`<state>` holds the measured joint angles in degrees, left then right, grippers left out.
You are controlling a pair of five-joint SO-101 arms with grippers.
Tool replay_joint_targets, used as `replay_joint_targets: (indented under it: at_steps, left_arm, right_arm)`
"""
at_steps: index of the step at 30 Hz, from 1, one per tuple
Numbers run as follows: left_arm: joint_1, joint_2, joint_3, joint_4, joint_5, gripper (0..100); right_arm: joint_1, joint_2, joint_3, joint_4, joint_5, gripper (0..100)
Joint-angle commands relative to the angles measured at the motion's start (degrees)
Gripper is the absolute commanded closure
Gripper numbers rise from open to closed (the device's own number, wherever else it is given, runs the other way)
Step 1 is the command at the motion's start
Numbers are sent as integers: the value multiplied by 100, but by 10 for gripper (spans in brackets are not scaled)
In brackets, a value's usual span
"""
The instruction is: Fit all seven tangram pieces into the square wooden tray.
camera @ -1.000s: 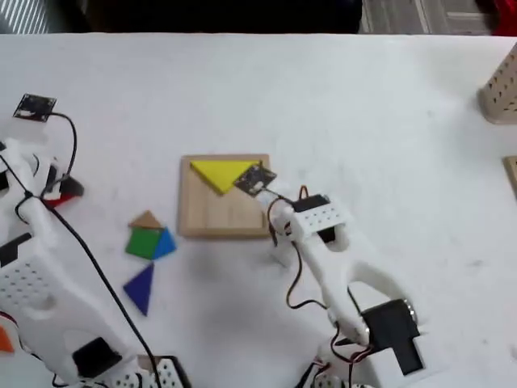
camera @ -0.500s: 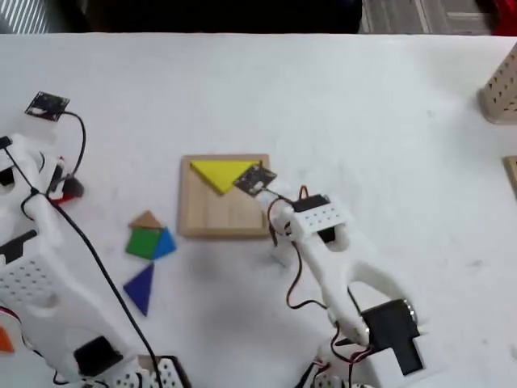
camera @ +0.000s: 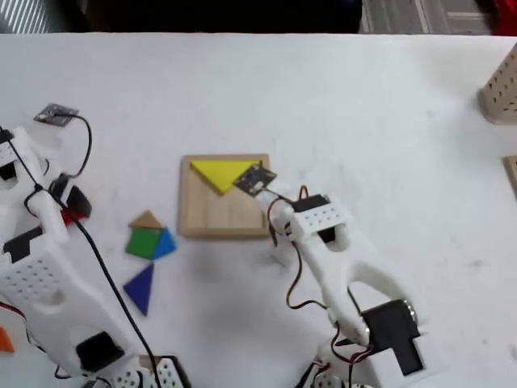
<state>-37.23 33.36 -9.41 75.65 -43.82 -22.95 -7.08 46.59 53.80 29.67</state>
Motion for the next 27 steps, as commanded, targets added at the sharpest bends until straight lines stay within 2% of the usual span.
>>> replay_joint_targets:
  at_steps: [1,7,10,14,20,22,25,27]
  left_arm:
    - [127,-435,141,396,237,951]
    - [426,-875,141,826,466,951]
    - [514,-1024,141,844,809,951]
    - [470,-1314,97,835,800,945]
    - [224,-1780,132,800,756,785]
    - [154,-1780,141,695,378,740]
    - [-40,-1754,229,396,-668,749]
    - [-154,-1710,396,-97,-809,753]
  right_arm:
    - [-75,-207,0,31,79,981]
    - [-75,-215,0,31,79,981]
    - [-66,-215,0,31,79,981]
    - [-66,-215,0,31,79,981]
    - [-66,-215,0,31,79,981]
    - [-66,-215,0,31,79,981]
    - [-66,-215,0,31,79,981]
    - [-66,-215,0,31,79,981]
